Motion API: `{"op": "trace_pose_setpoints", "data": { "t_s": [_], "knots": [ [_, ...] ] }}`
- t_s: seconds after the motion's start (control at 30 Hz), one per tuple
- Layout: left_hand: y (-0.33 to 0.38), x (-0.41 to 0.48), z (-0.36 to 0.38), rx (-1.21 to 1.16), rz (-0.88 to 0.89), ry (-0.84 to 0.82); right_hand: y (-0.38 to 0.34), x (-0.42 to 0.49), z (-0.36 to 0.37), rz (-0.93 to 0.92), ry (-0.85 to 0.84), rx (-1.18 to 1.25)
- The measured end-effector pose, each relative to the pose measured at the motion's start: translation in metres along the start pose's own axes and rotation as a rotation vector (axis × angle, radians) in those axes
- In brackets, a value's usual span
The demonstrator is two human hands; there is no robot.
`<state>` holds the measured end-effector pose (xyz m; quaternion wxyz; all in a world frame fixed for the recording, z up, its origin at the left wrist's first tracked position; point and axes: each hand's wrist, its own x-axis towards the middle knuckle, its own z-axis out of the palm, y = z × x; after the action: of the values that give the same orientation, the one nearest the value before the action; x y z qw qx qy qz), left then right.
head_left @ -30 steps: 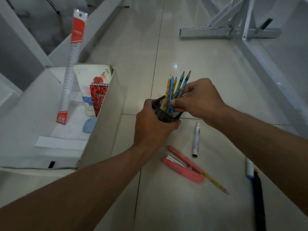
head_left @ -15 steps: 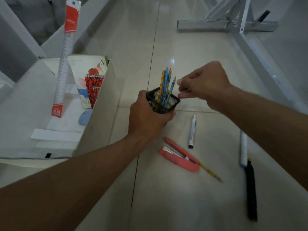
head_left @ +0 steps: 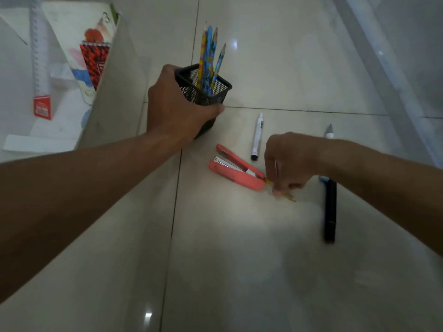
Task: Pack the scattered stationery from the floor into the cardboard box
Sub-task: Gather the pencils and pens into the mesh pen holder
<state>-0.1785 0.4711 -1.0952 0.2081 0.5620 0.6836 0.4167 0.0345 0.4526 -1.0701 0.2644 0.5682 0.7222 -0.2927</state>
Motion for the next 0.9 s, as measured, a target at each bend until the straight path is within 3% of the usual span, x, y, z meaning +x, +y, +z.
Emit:
{"op": "trace_pose_setpoints", "data": {
  "t_s": [0.2, 0.33, 0.43, 0.5, 0.63, 0.77, 0.9],
  "knots": [
    [0.002, -0.002, 0.004, -0.007, 0.002, -0.017, 0.008, 0.007, 0.020, 0.051, 0.061, -0.025],
    [0.002, -0.002, 0.003, -0.019, 0.009, -0.032, 0.017, 0.010, 0.014, 0.097, -0.049, 0.035],
    [0.002, -0.001, 0.001, -0.038, 0.006, -0.030, 0.022, -0.004, -0.014, 0.126, -0.041, 0.165],
    [0.000, -0.001, 0.001, -0.044, -0.004, -0.023, 0.024, -0.017, -0.041, 0.122, 0.033, 0.317],
    [-0.002, 0.001, 0.000, -0.049, -0.018, -0.020, 0.020, -0.028, -0.088, 0.006, 0.341, 0.467],
    [-0.004, 0.002, 0.002, -0.063, -0.026, -0.030, 0.011, -0.026, -0.113, -0.151, 0.531, 0.434],
    [-0.005, 0.001, 0.003, -0.065, -0.027, -0.034, -0.002, -0.020, -0.130, -0.246, 0.607, 0.368]
  ]
}}
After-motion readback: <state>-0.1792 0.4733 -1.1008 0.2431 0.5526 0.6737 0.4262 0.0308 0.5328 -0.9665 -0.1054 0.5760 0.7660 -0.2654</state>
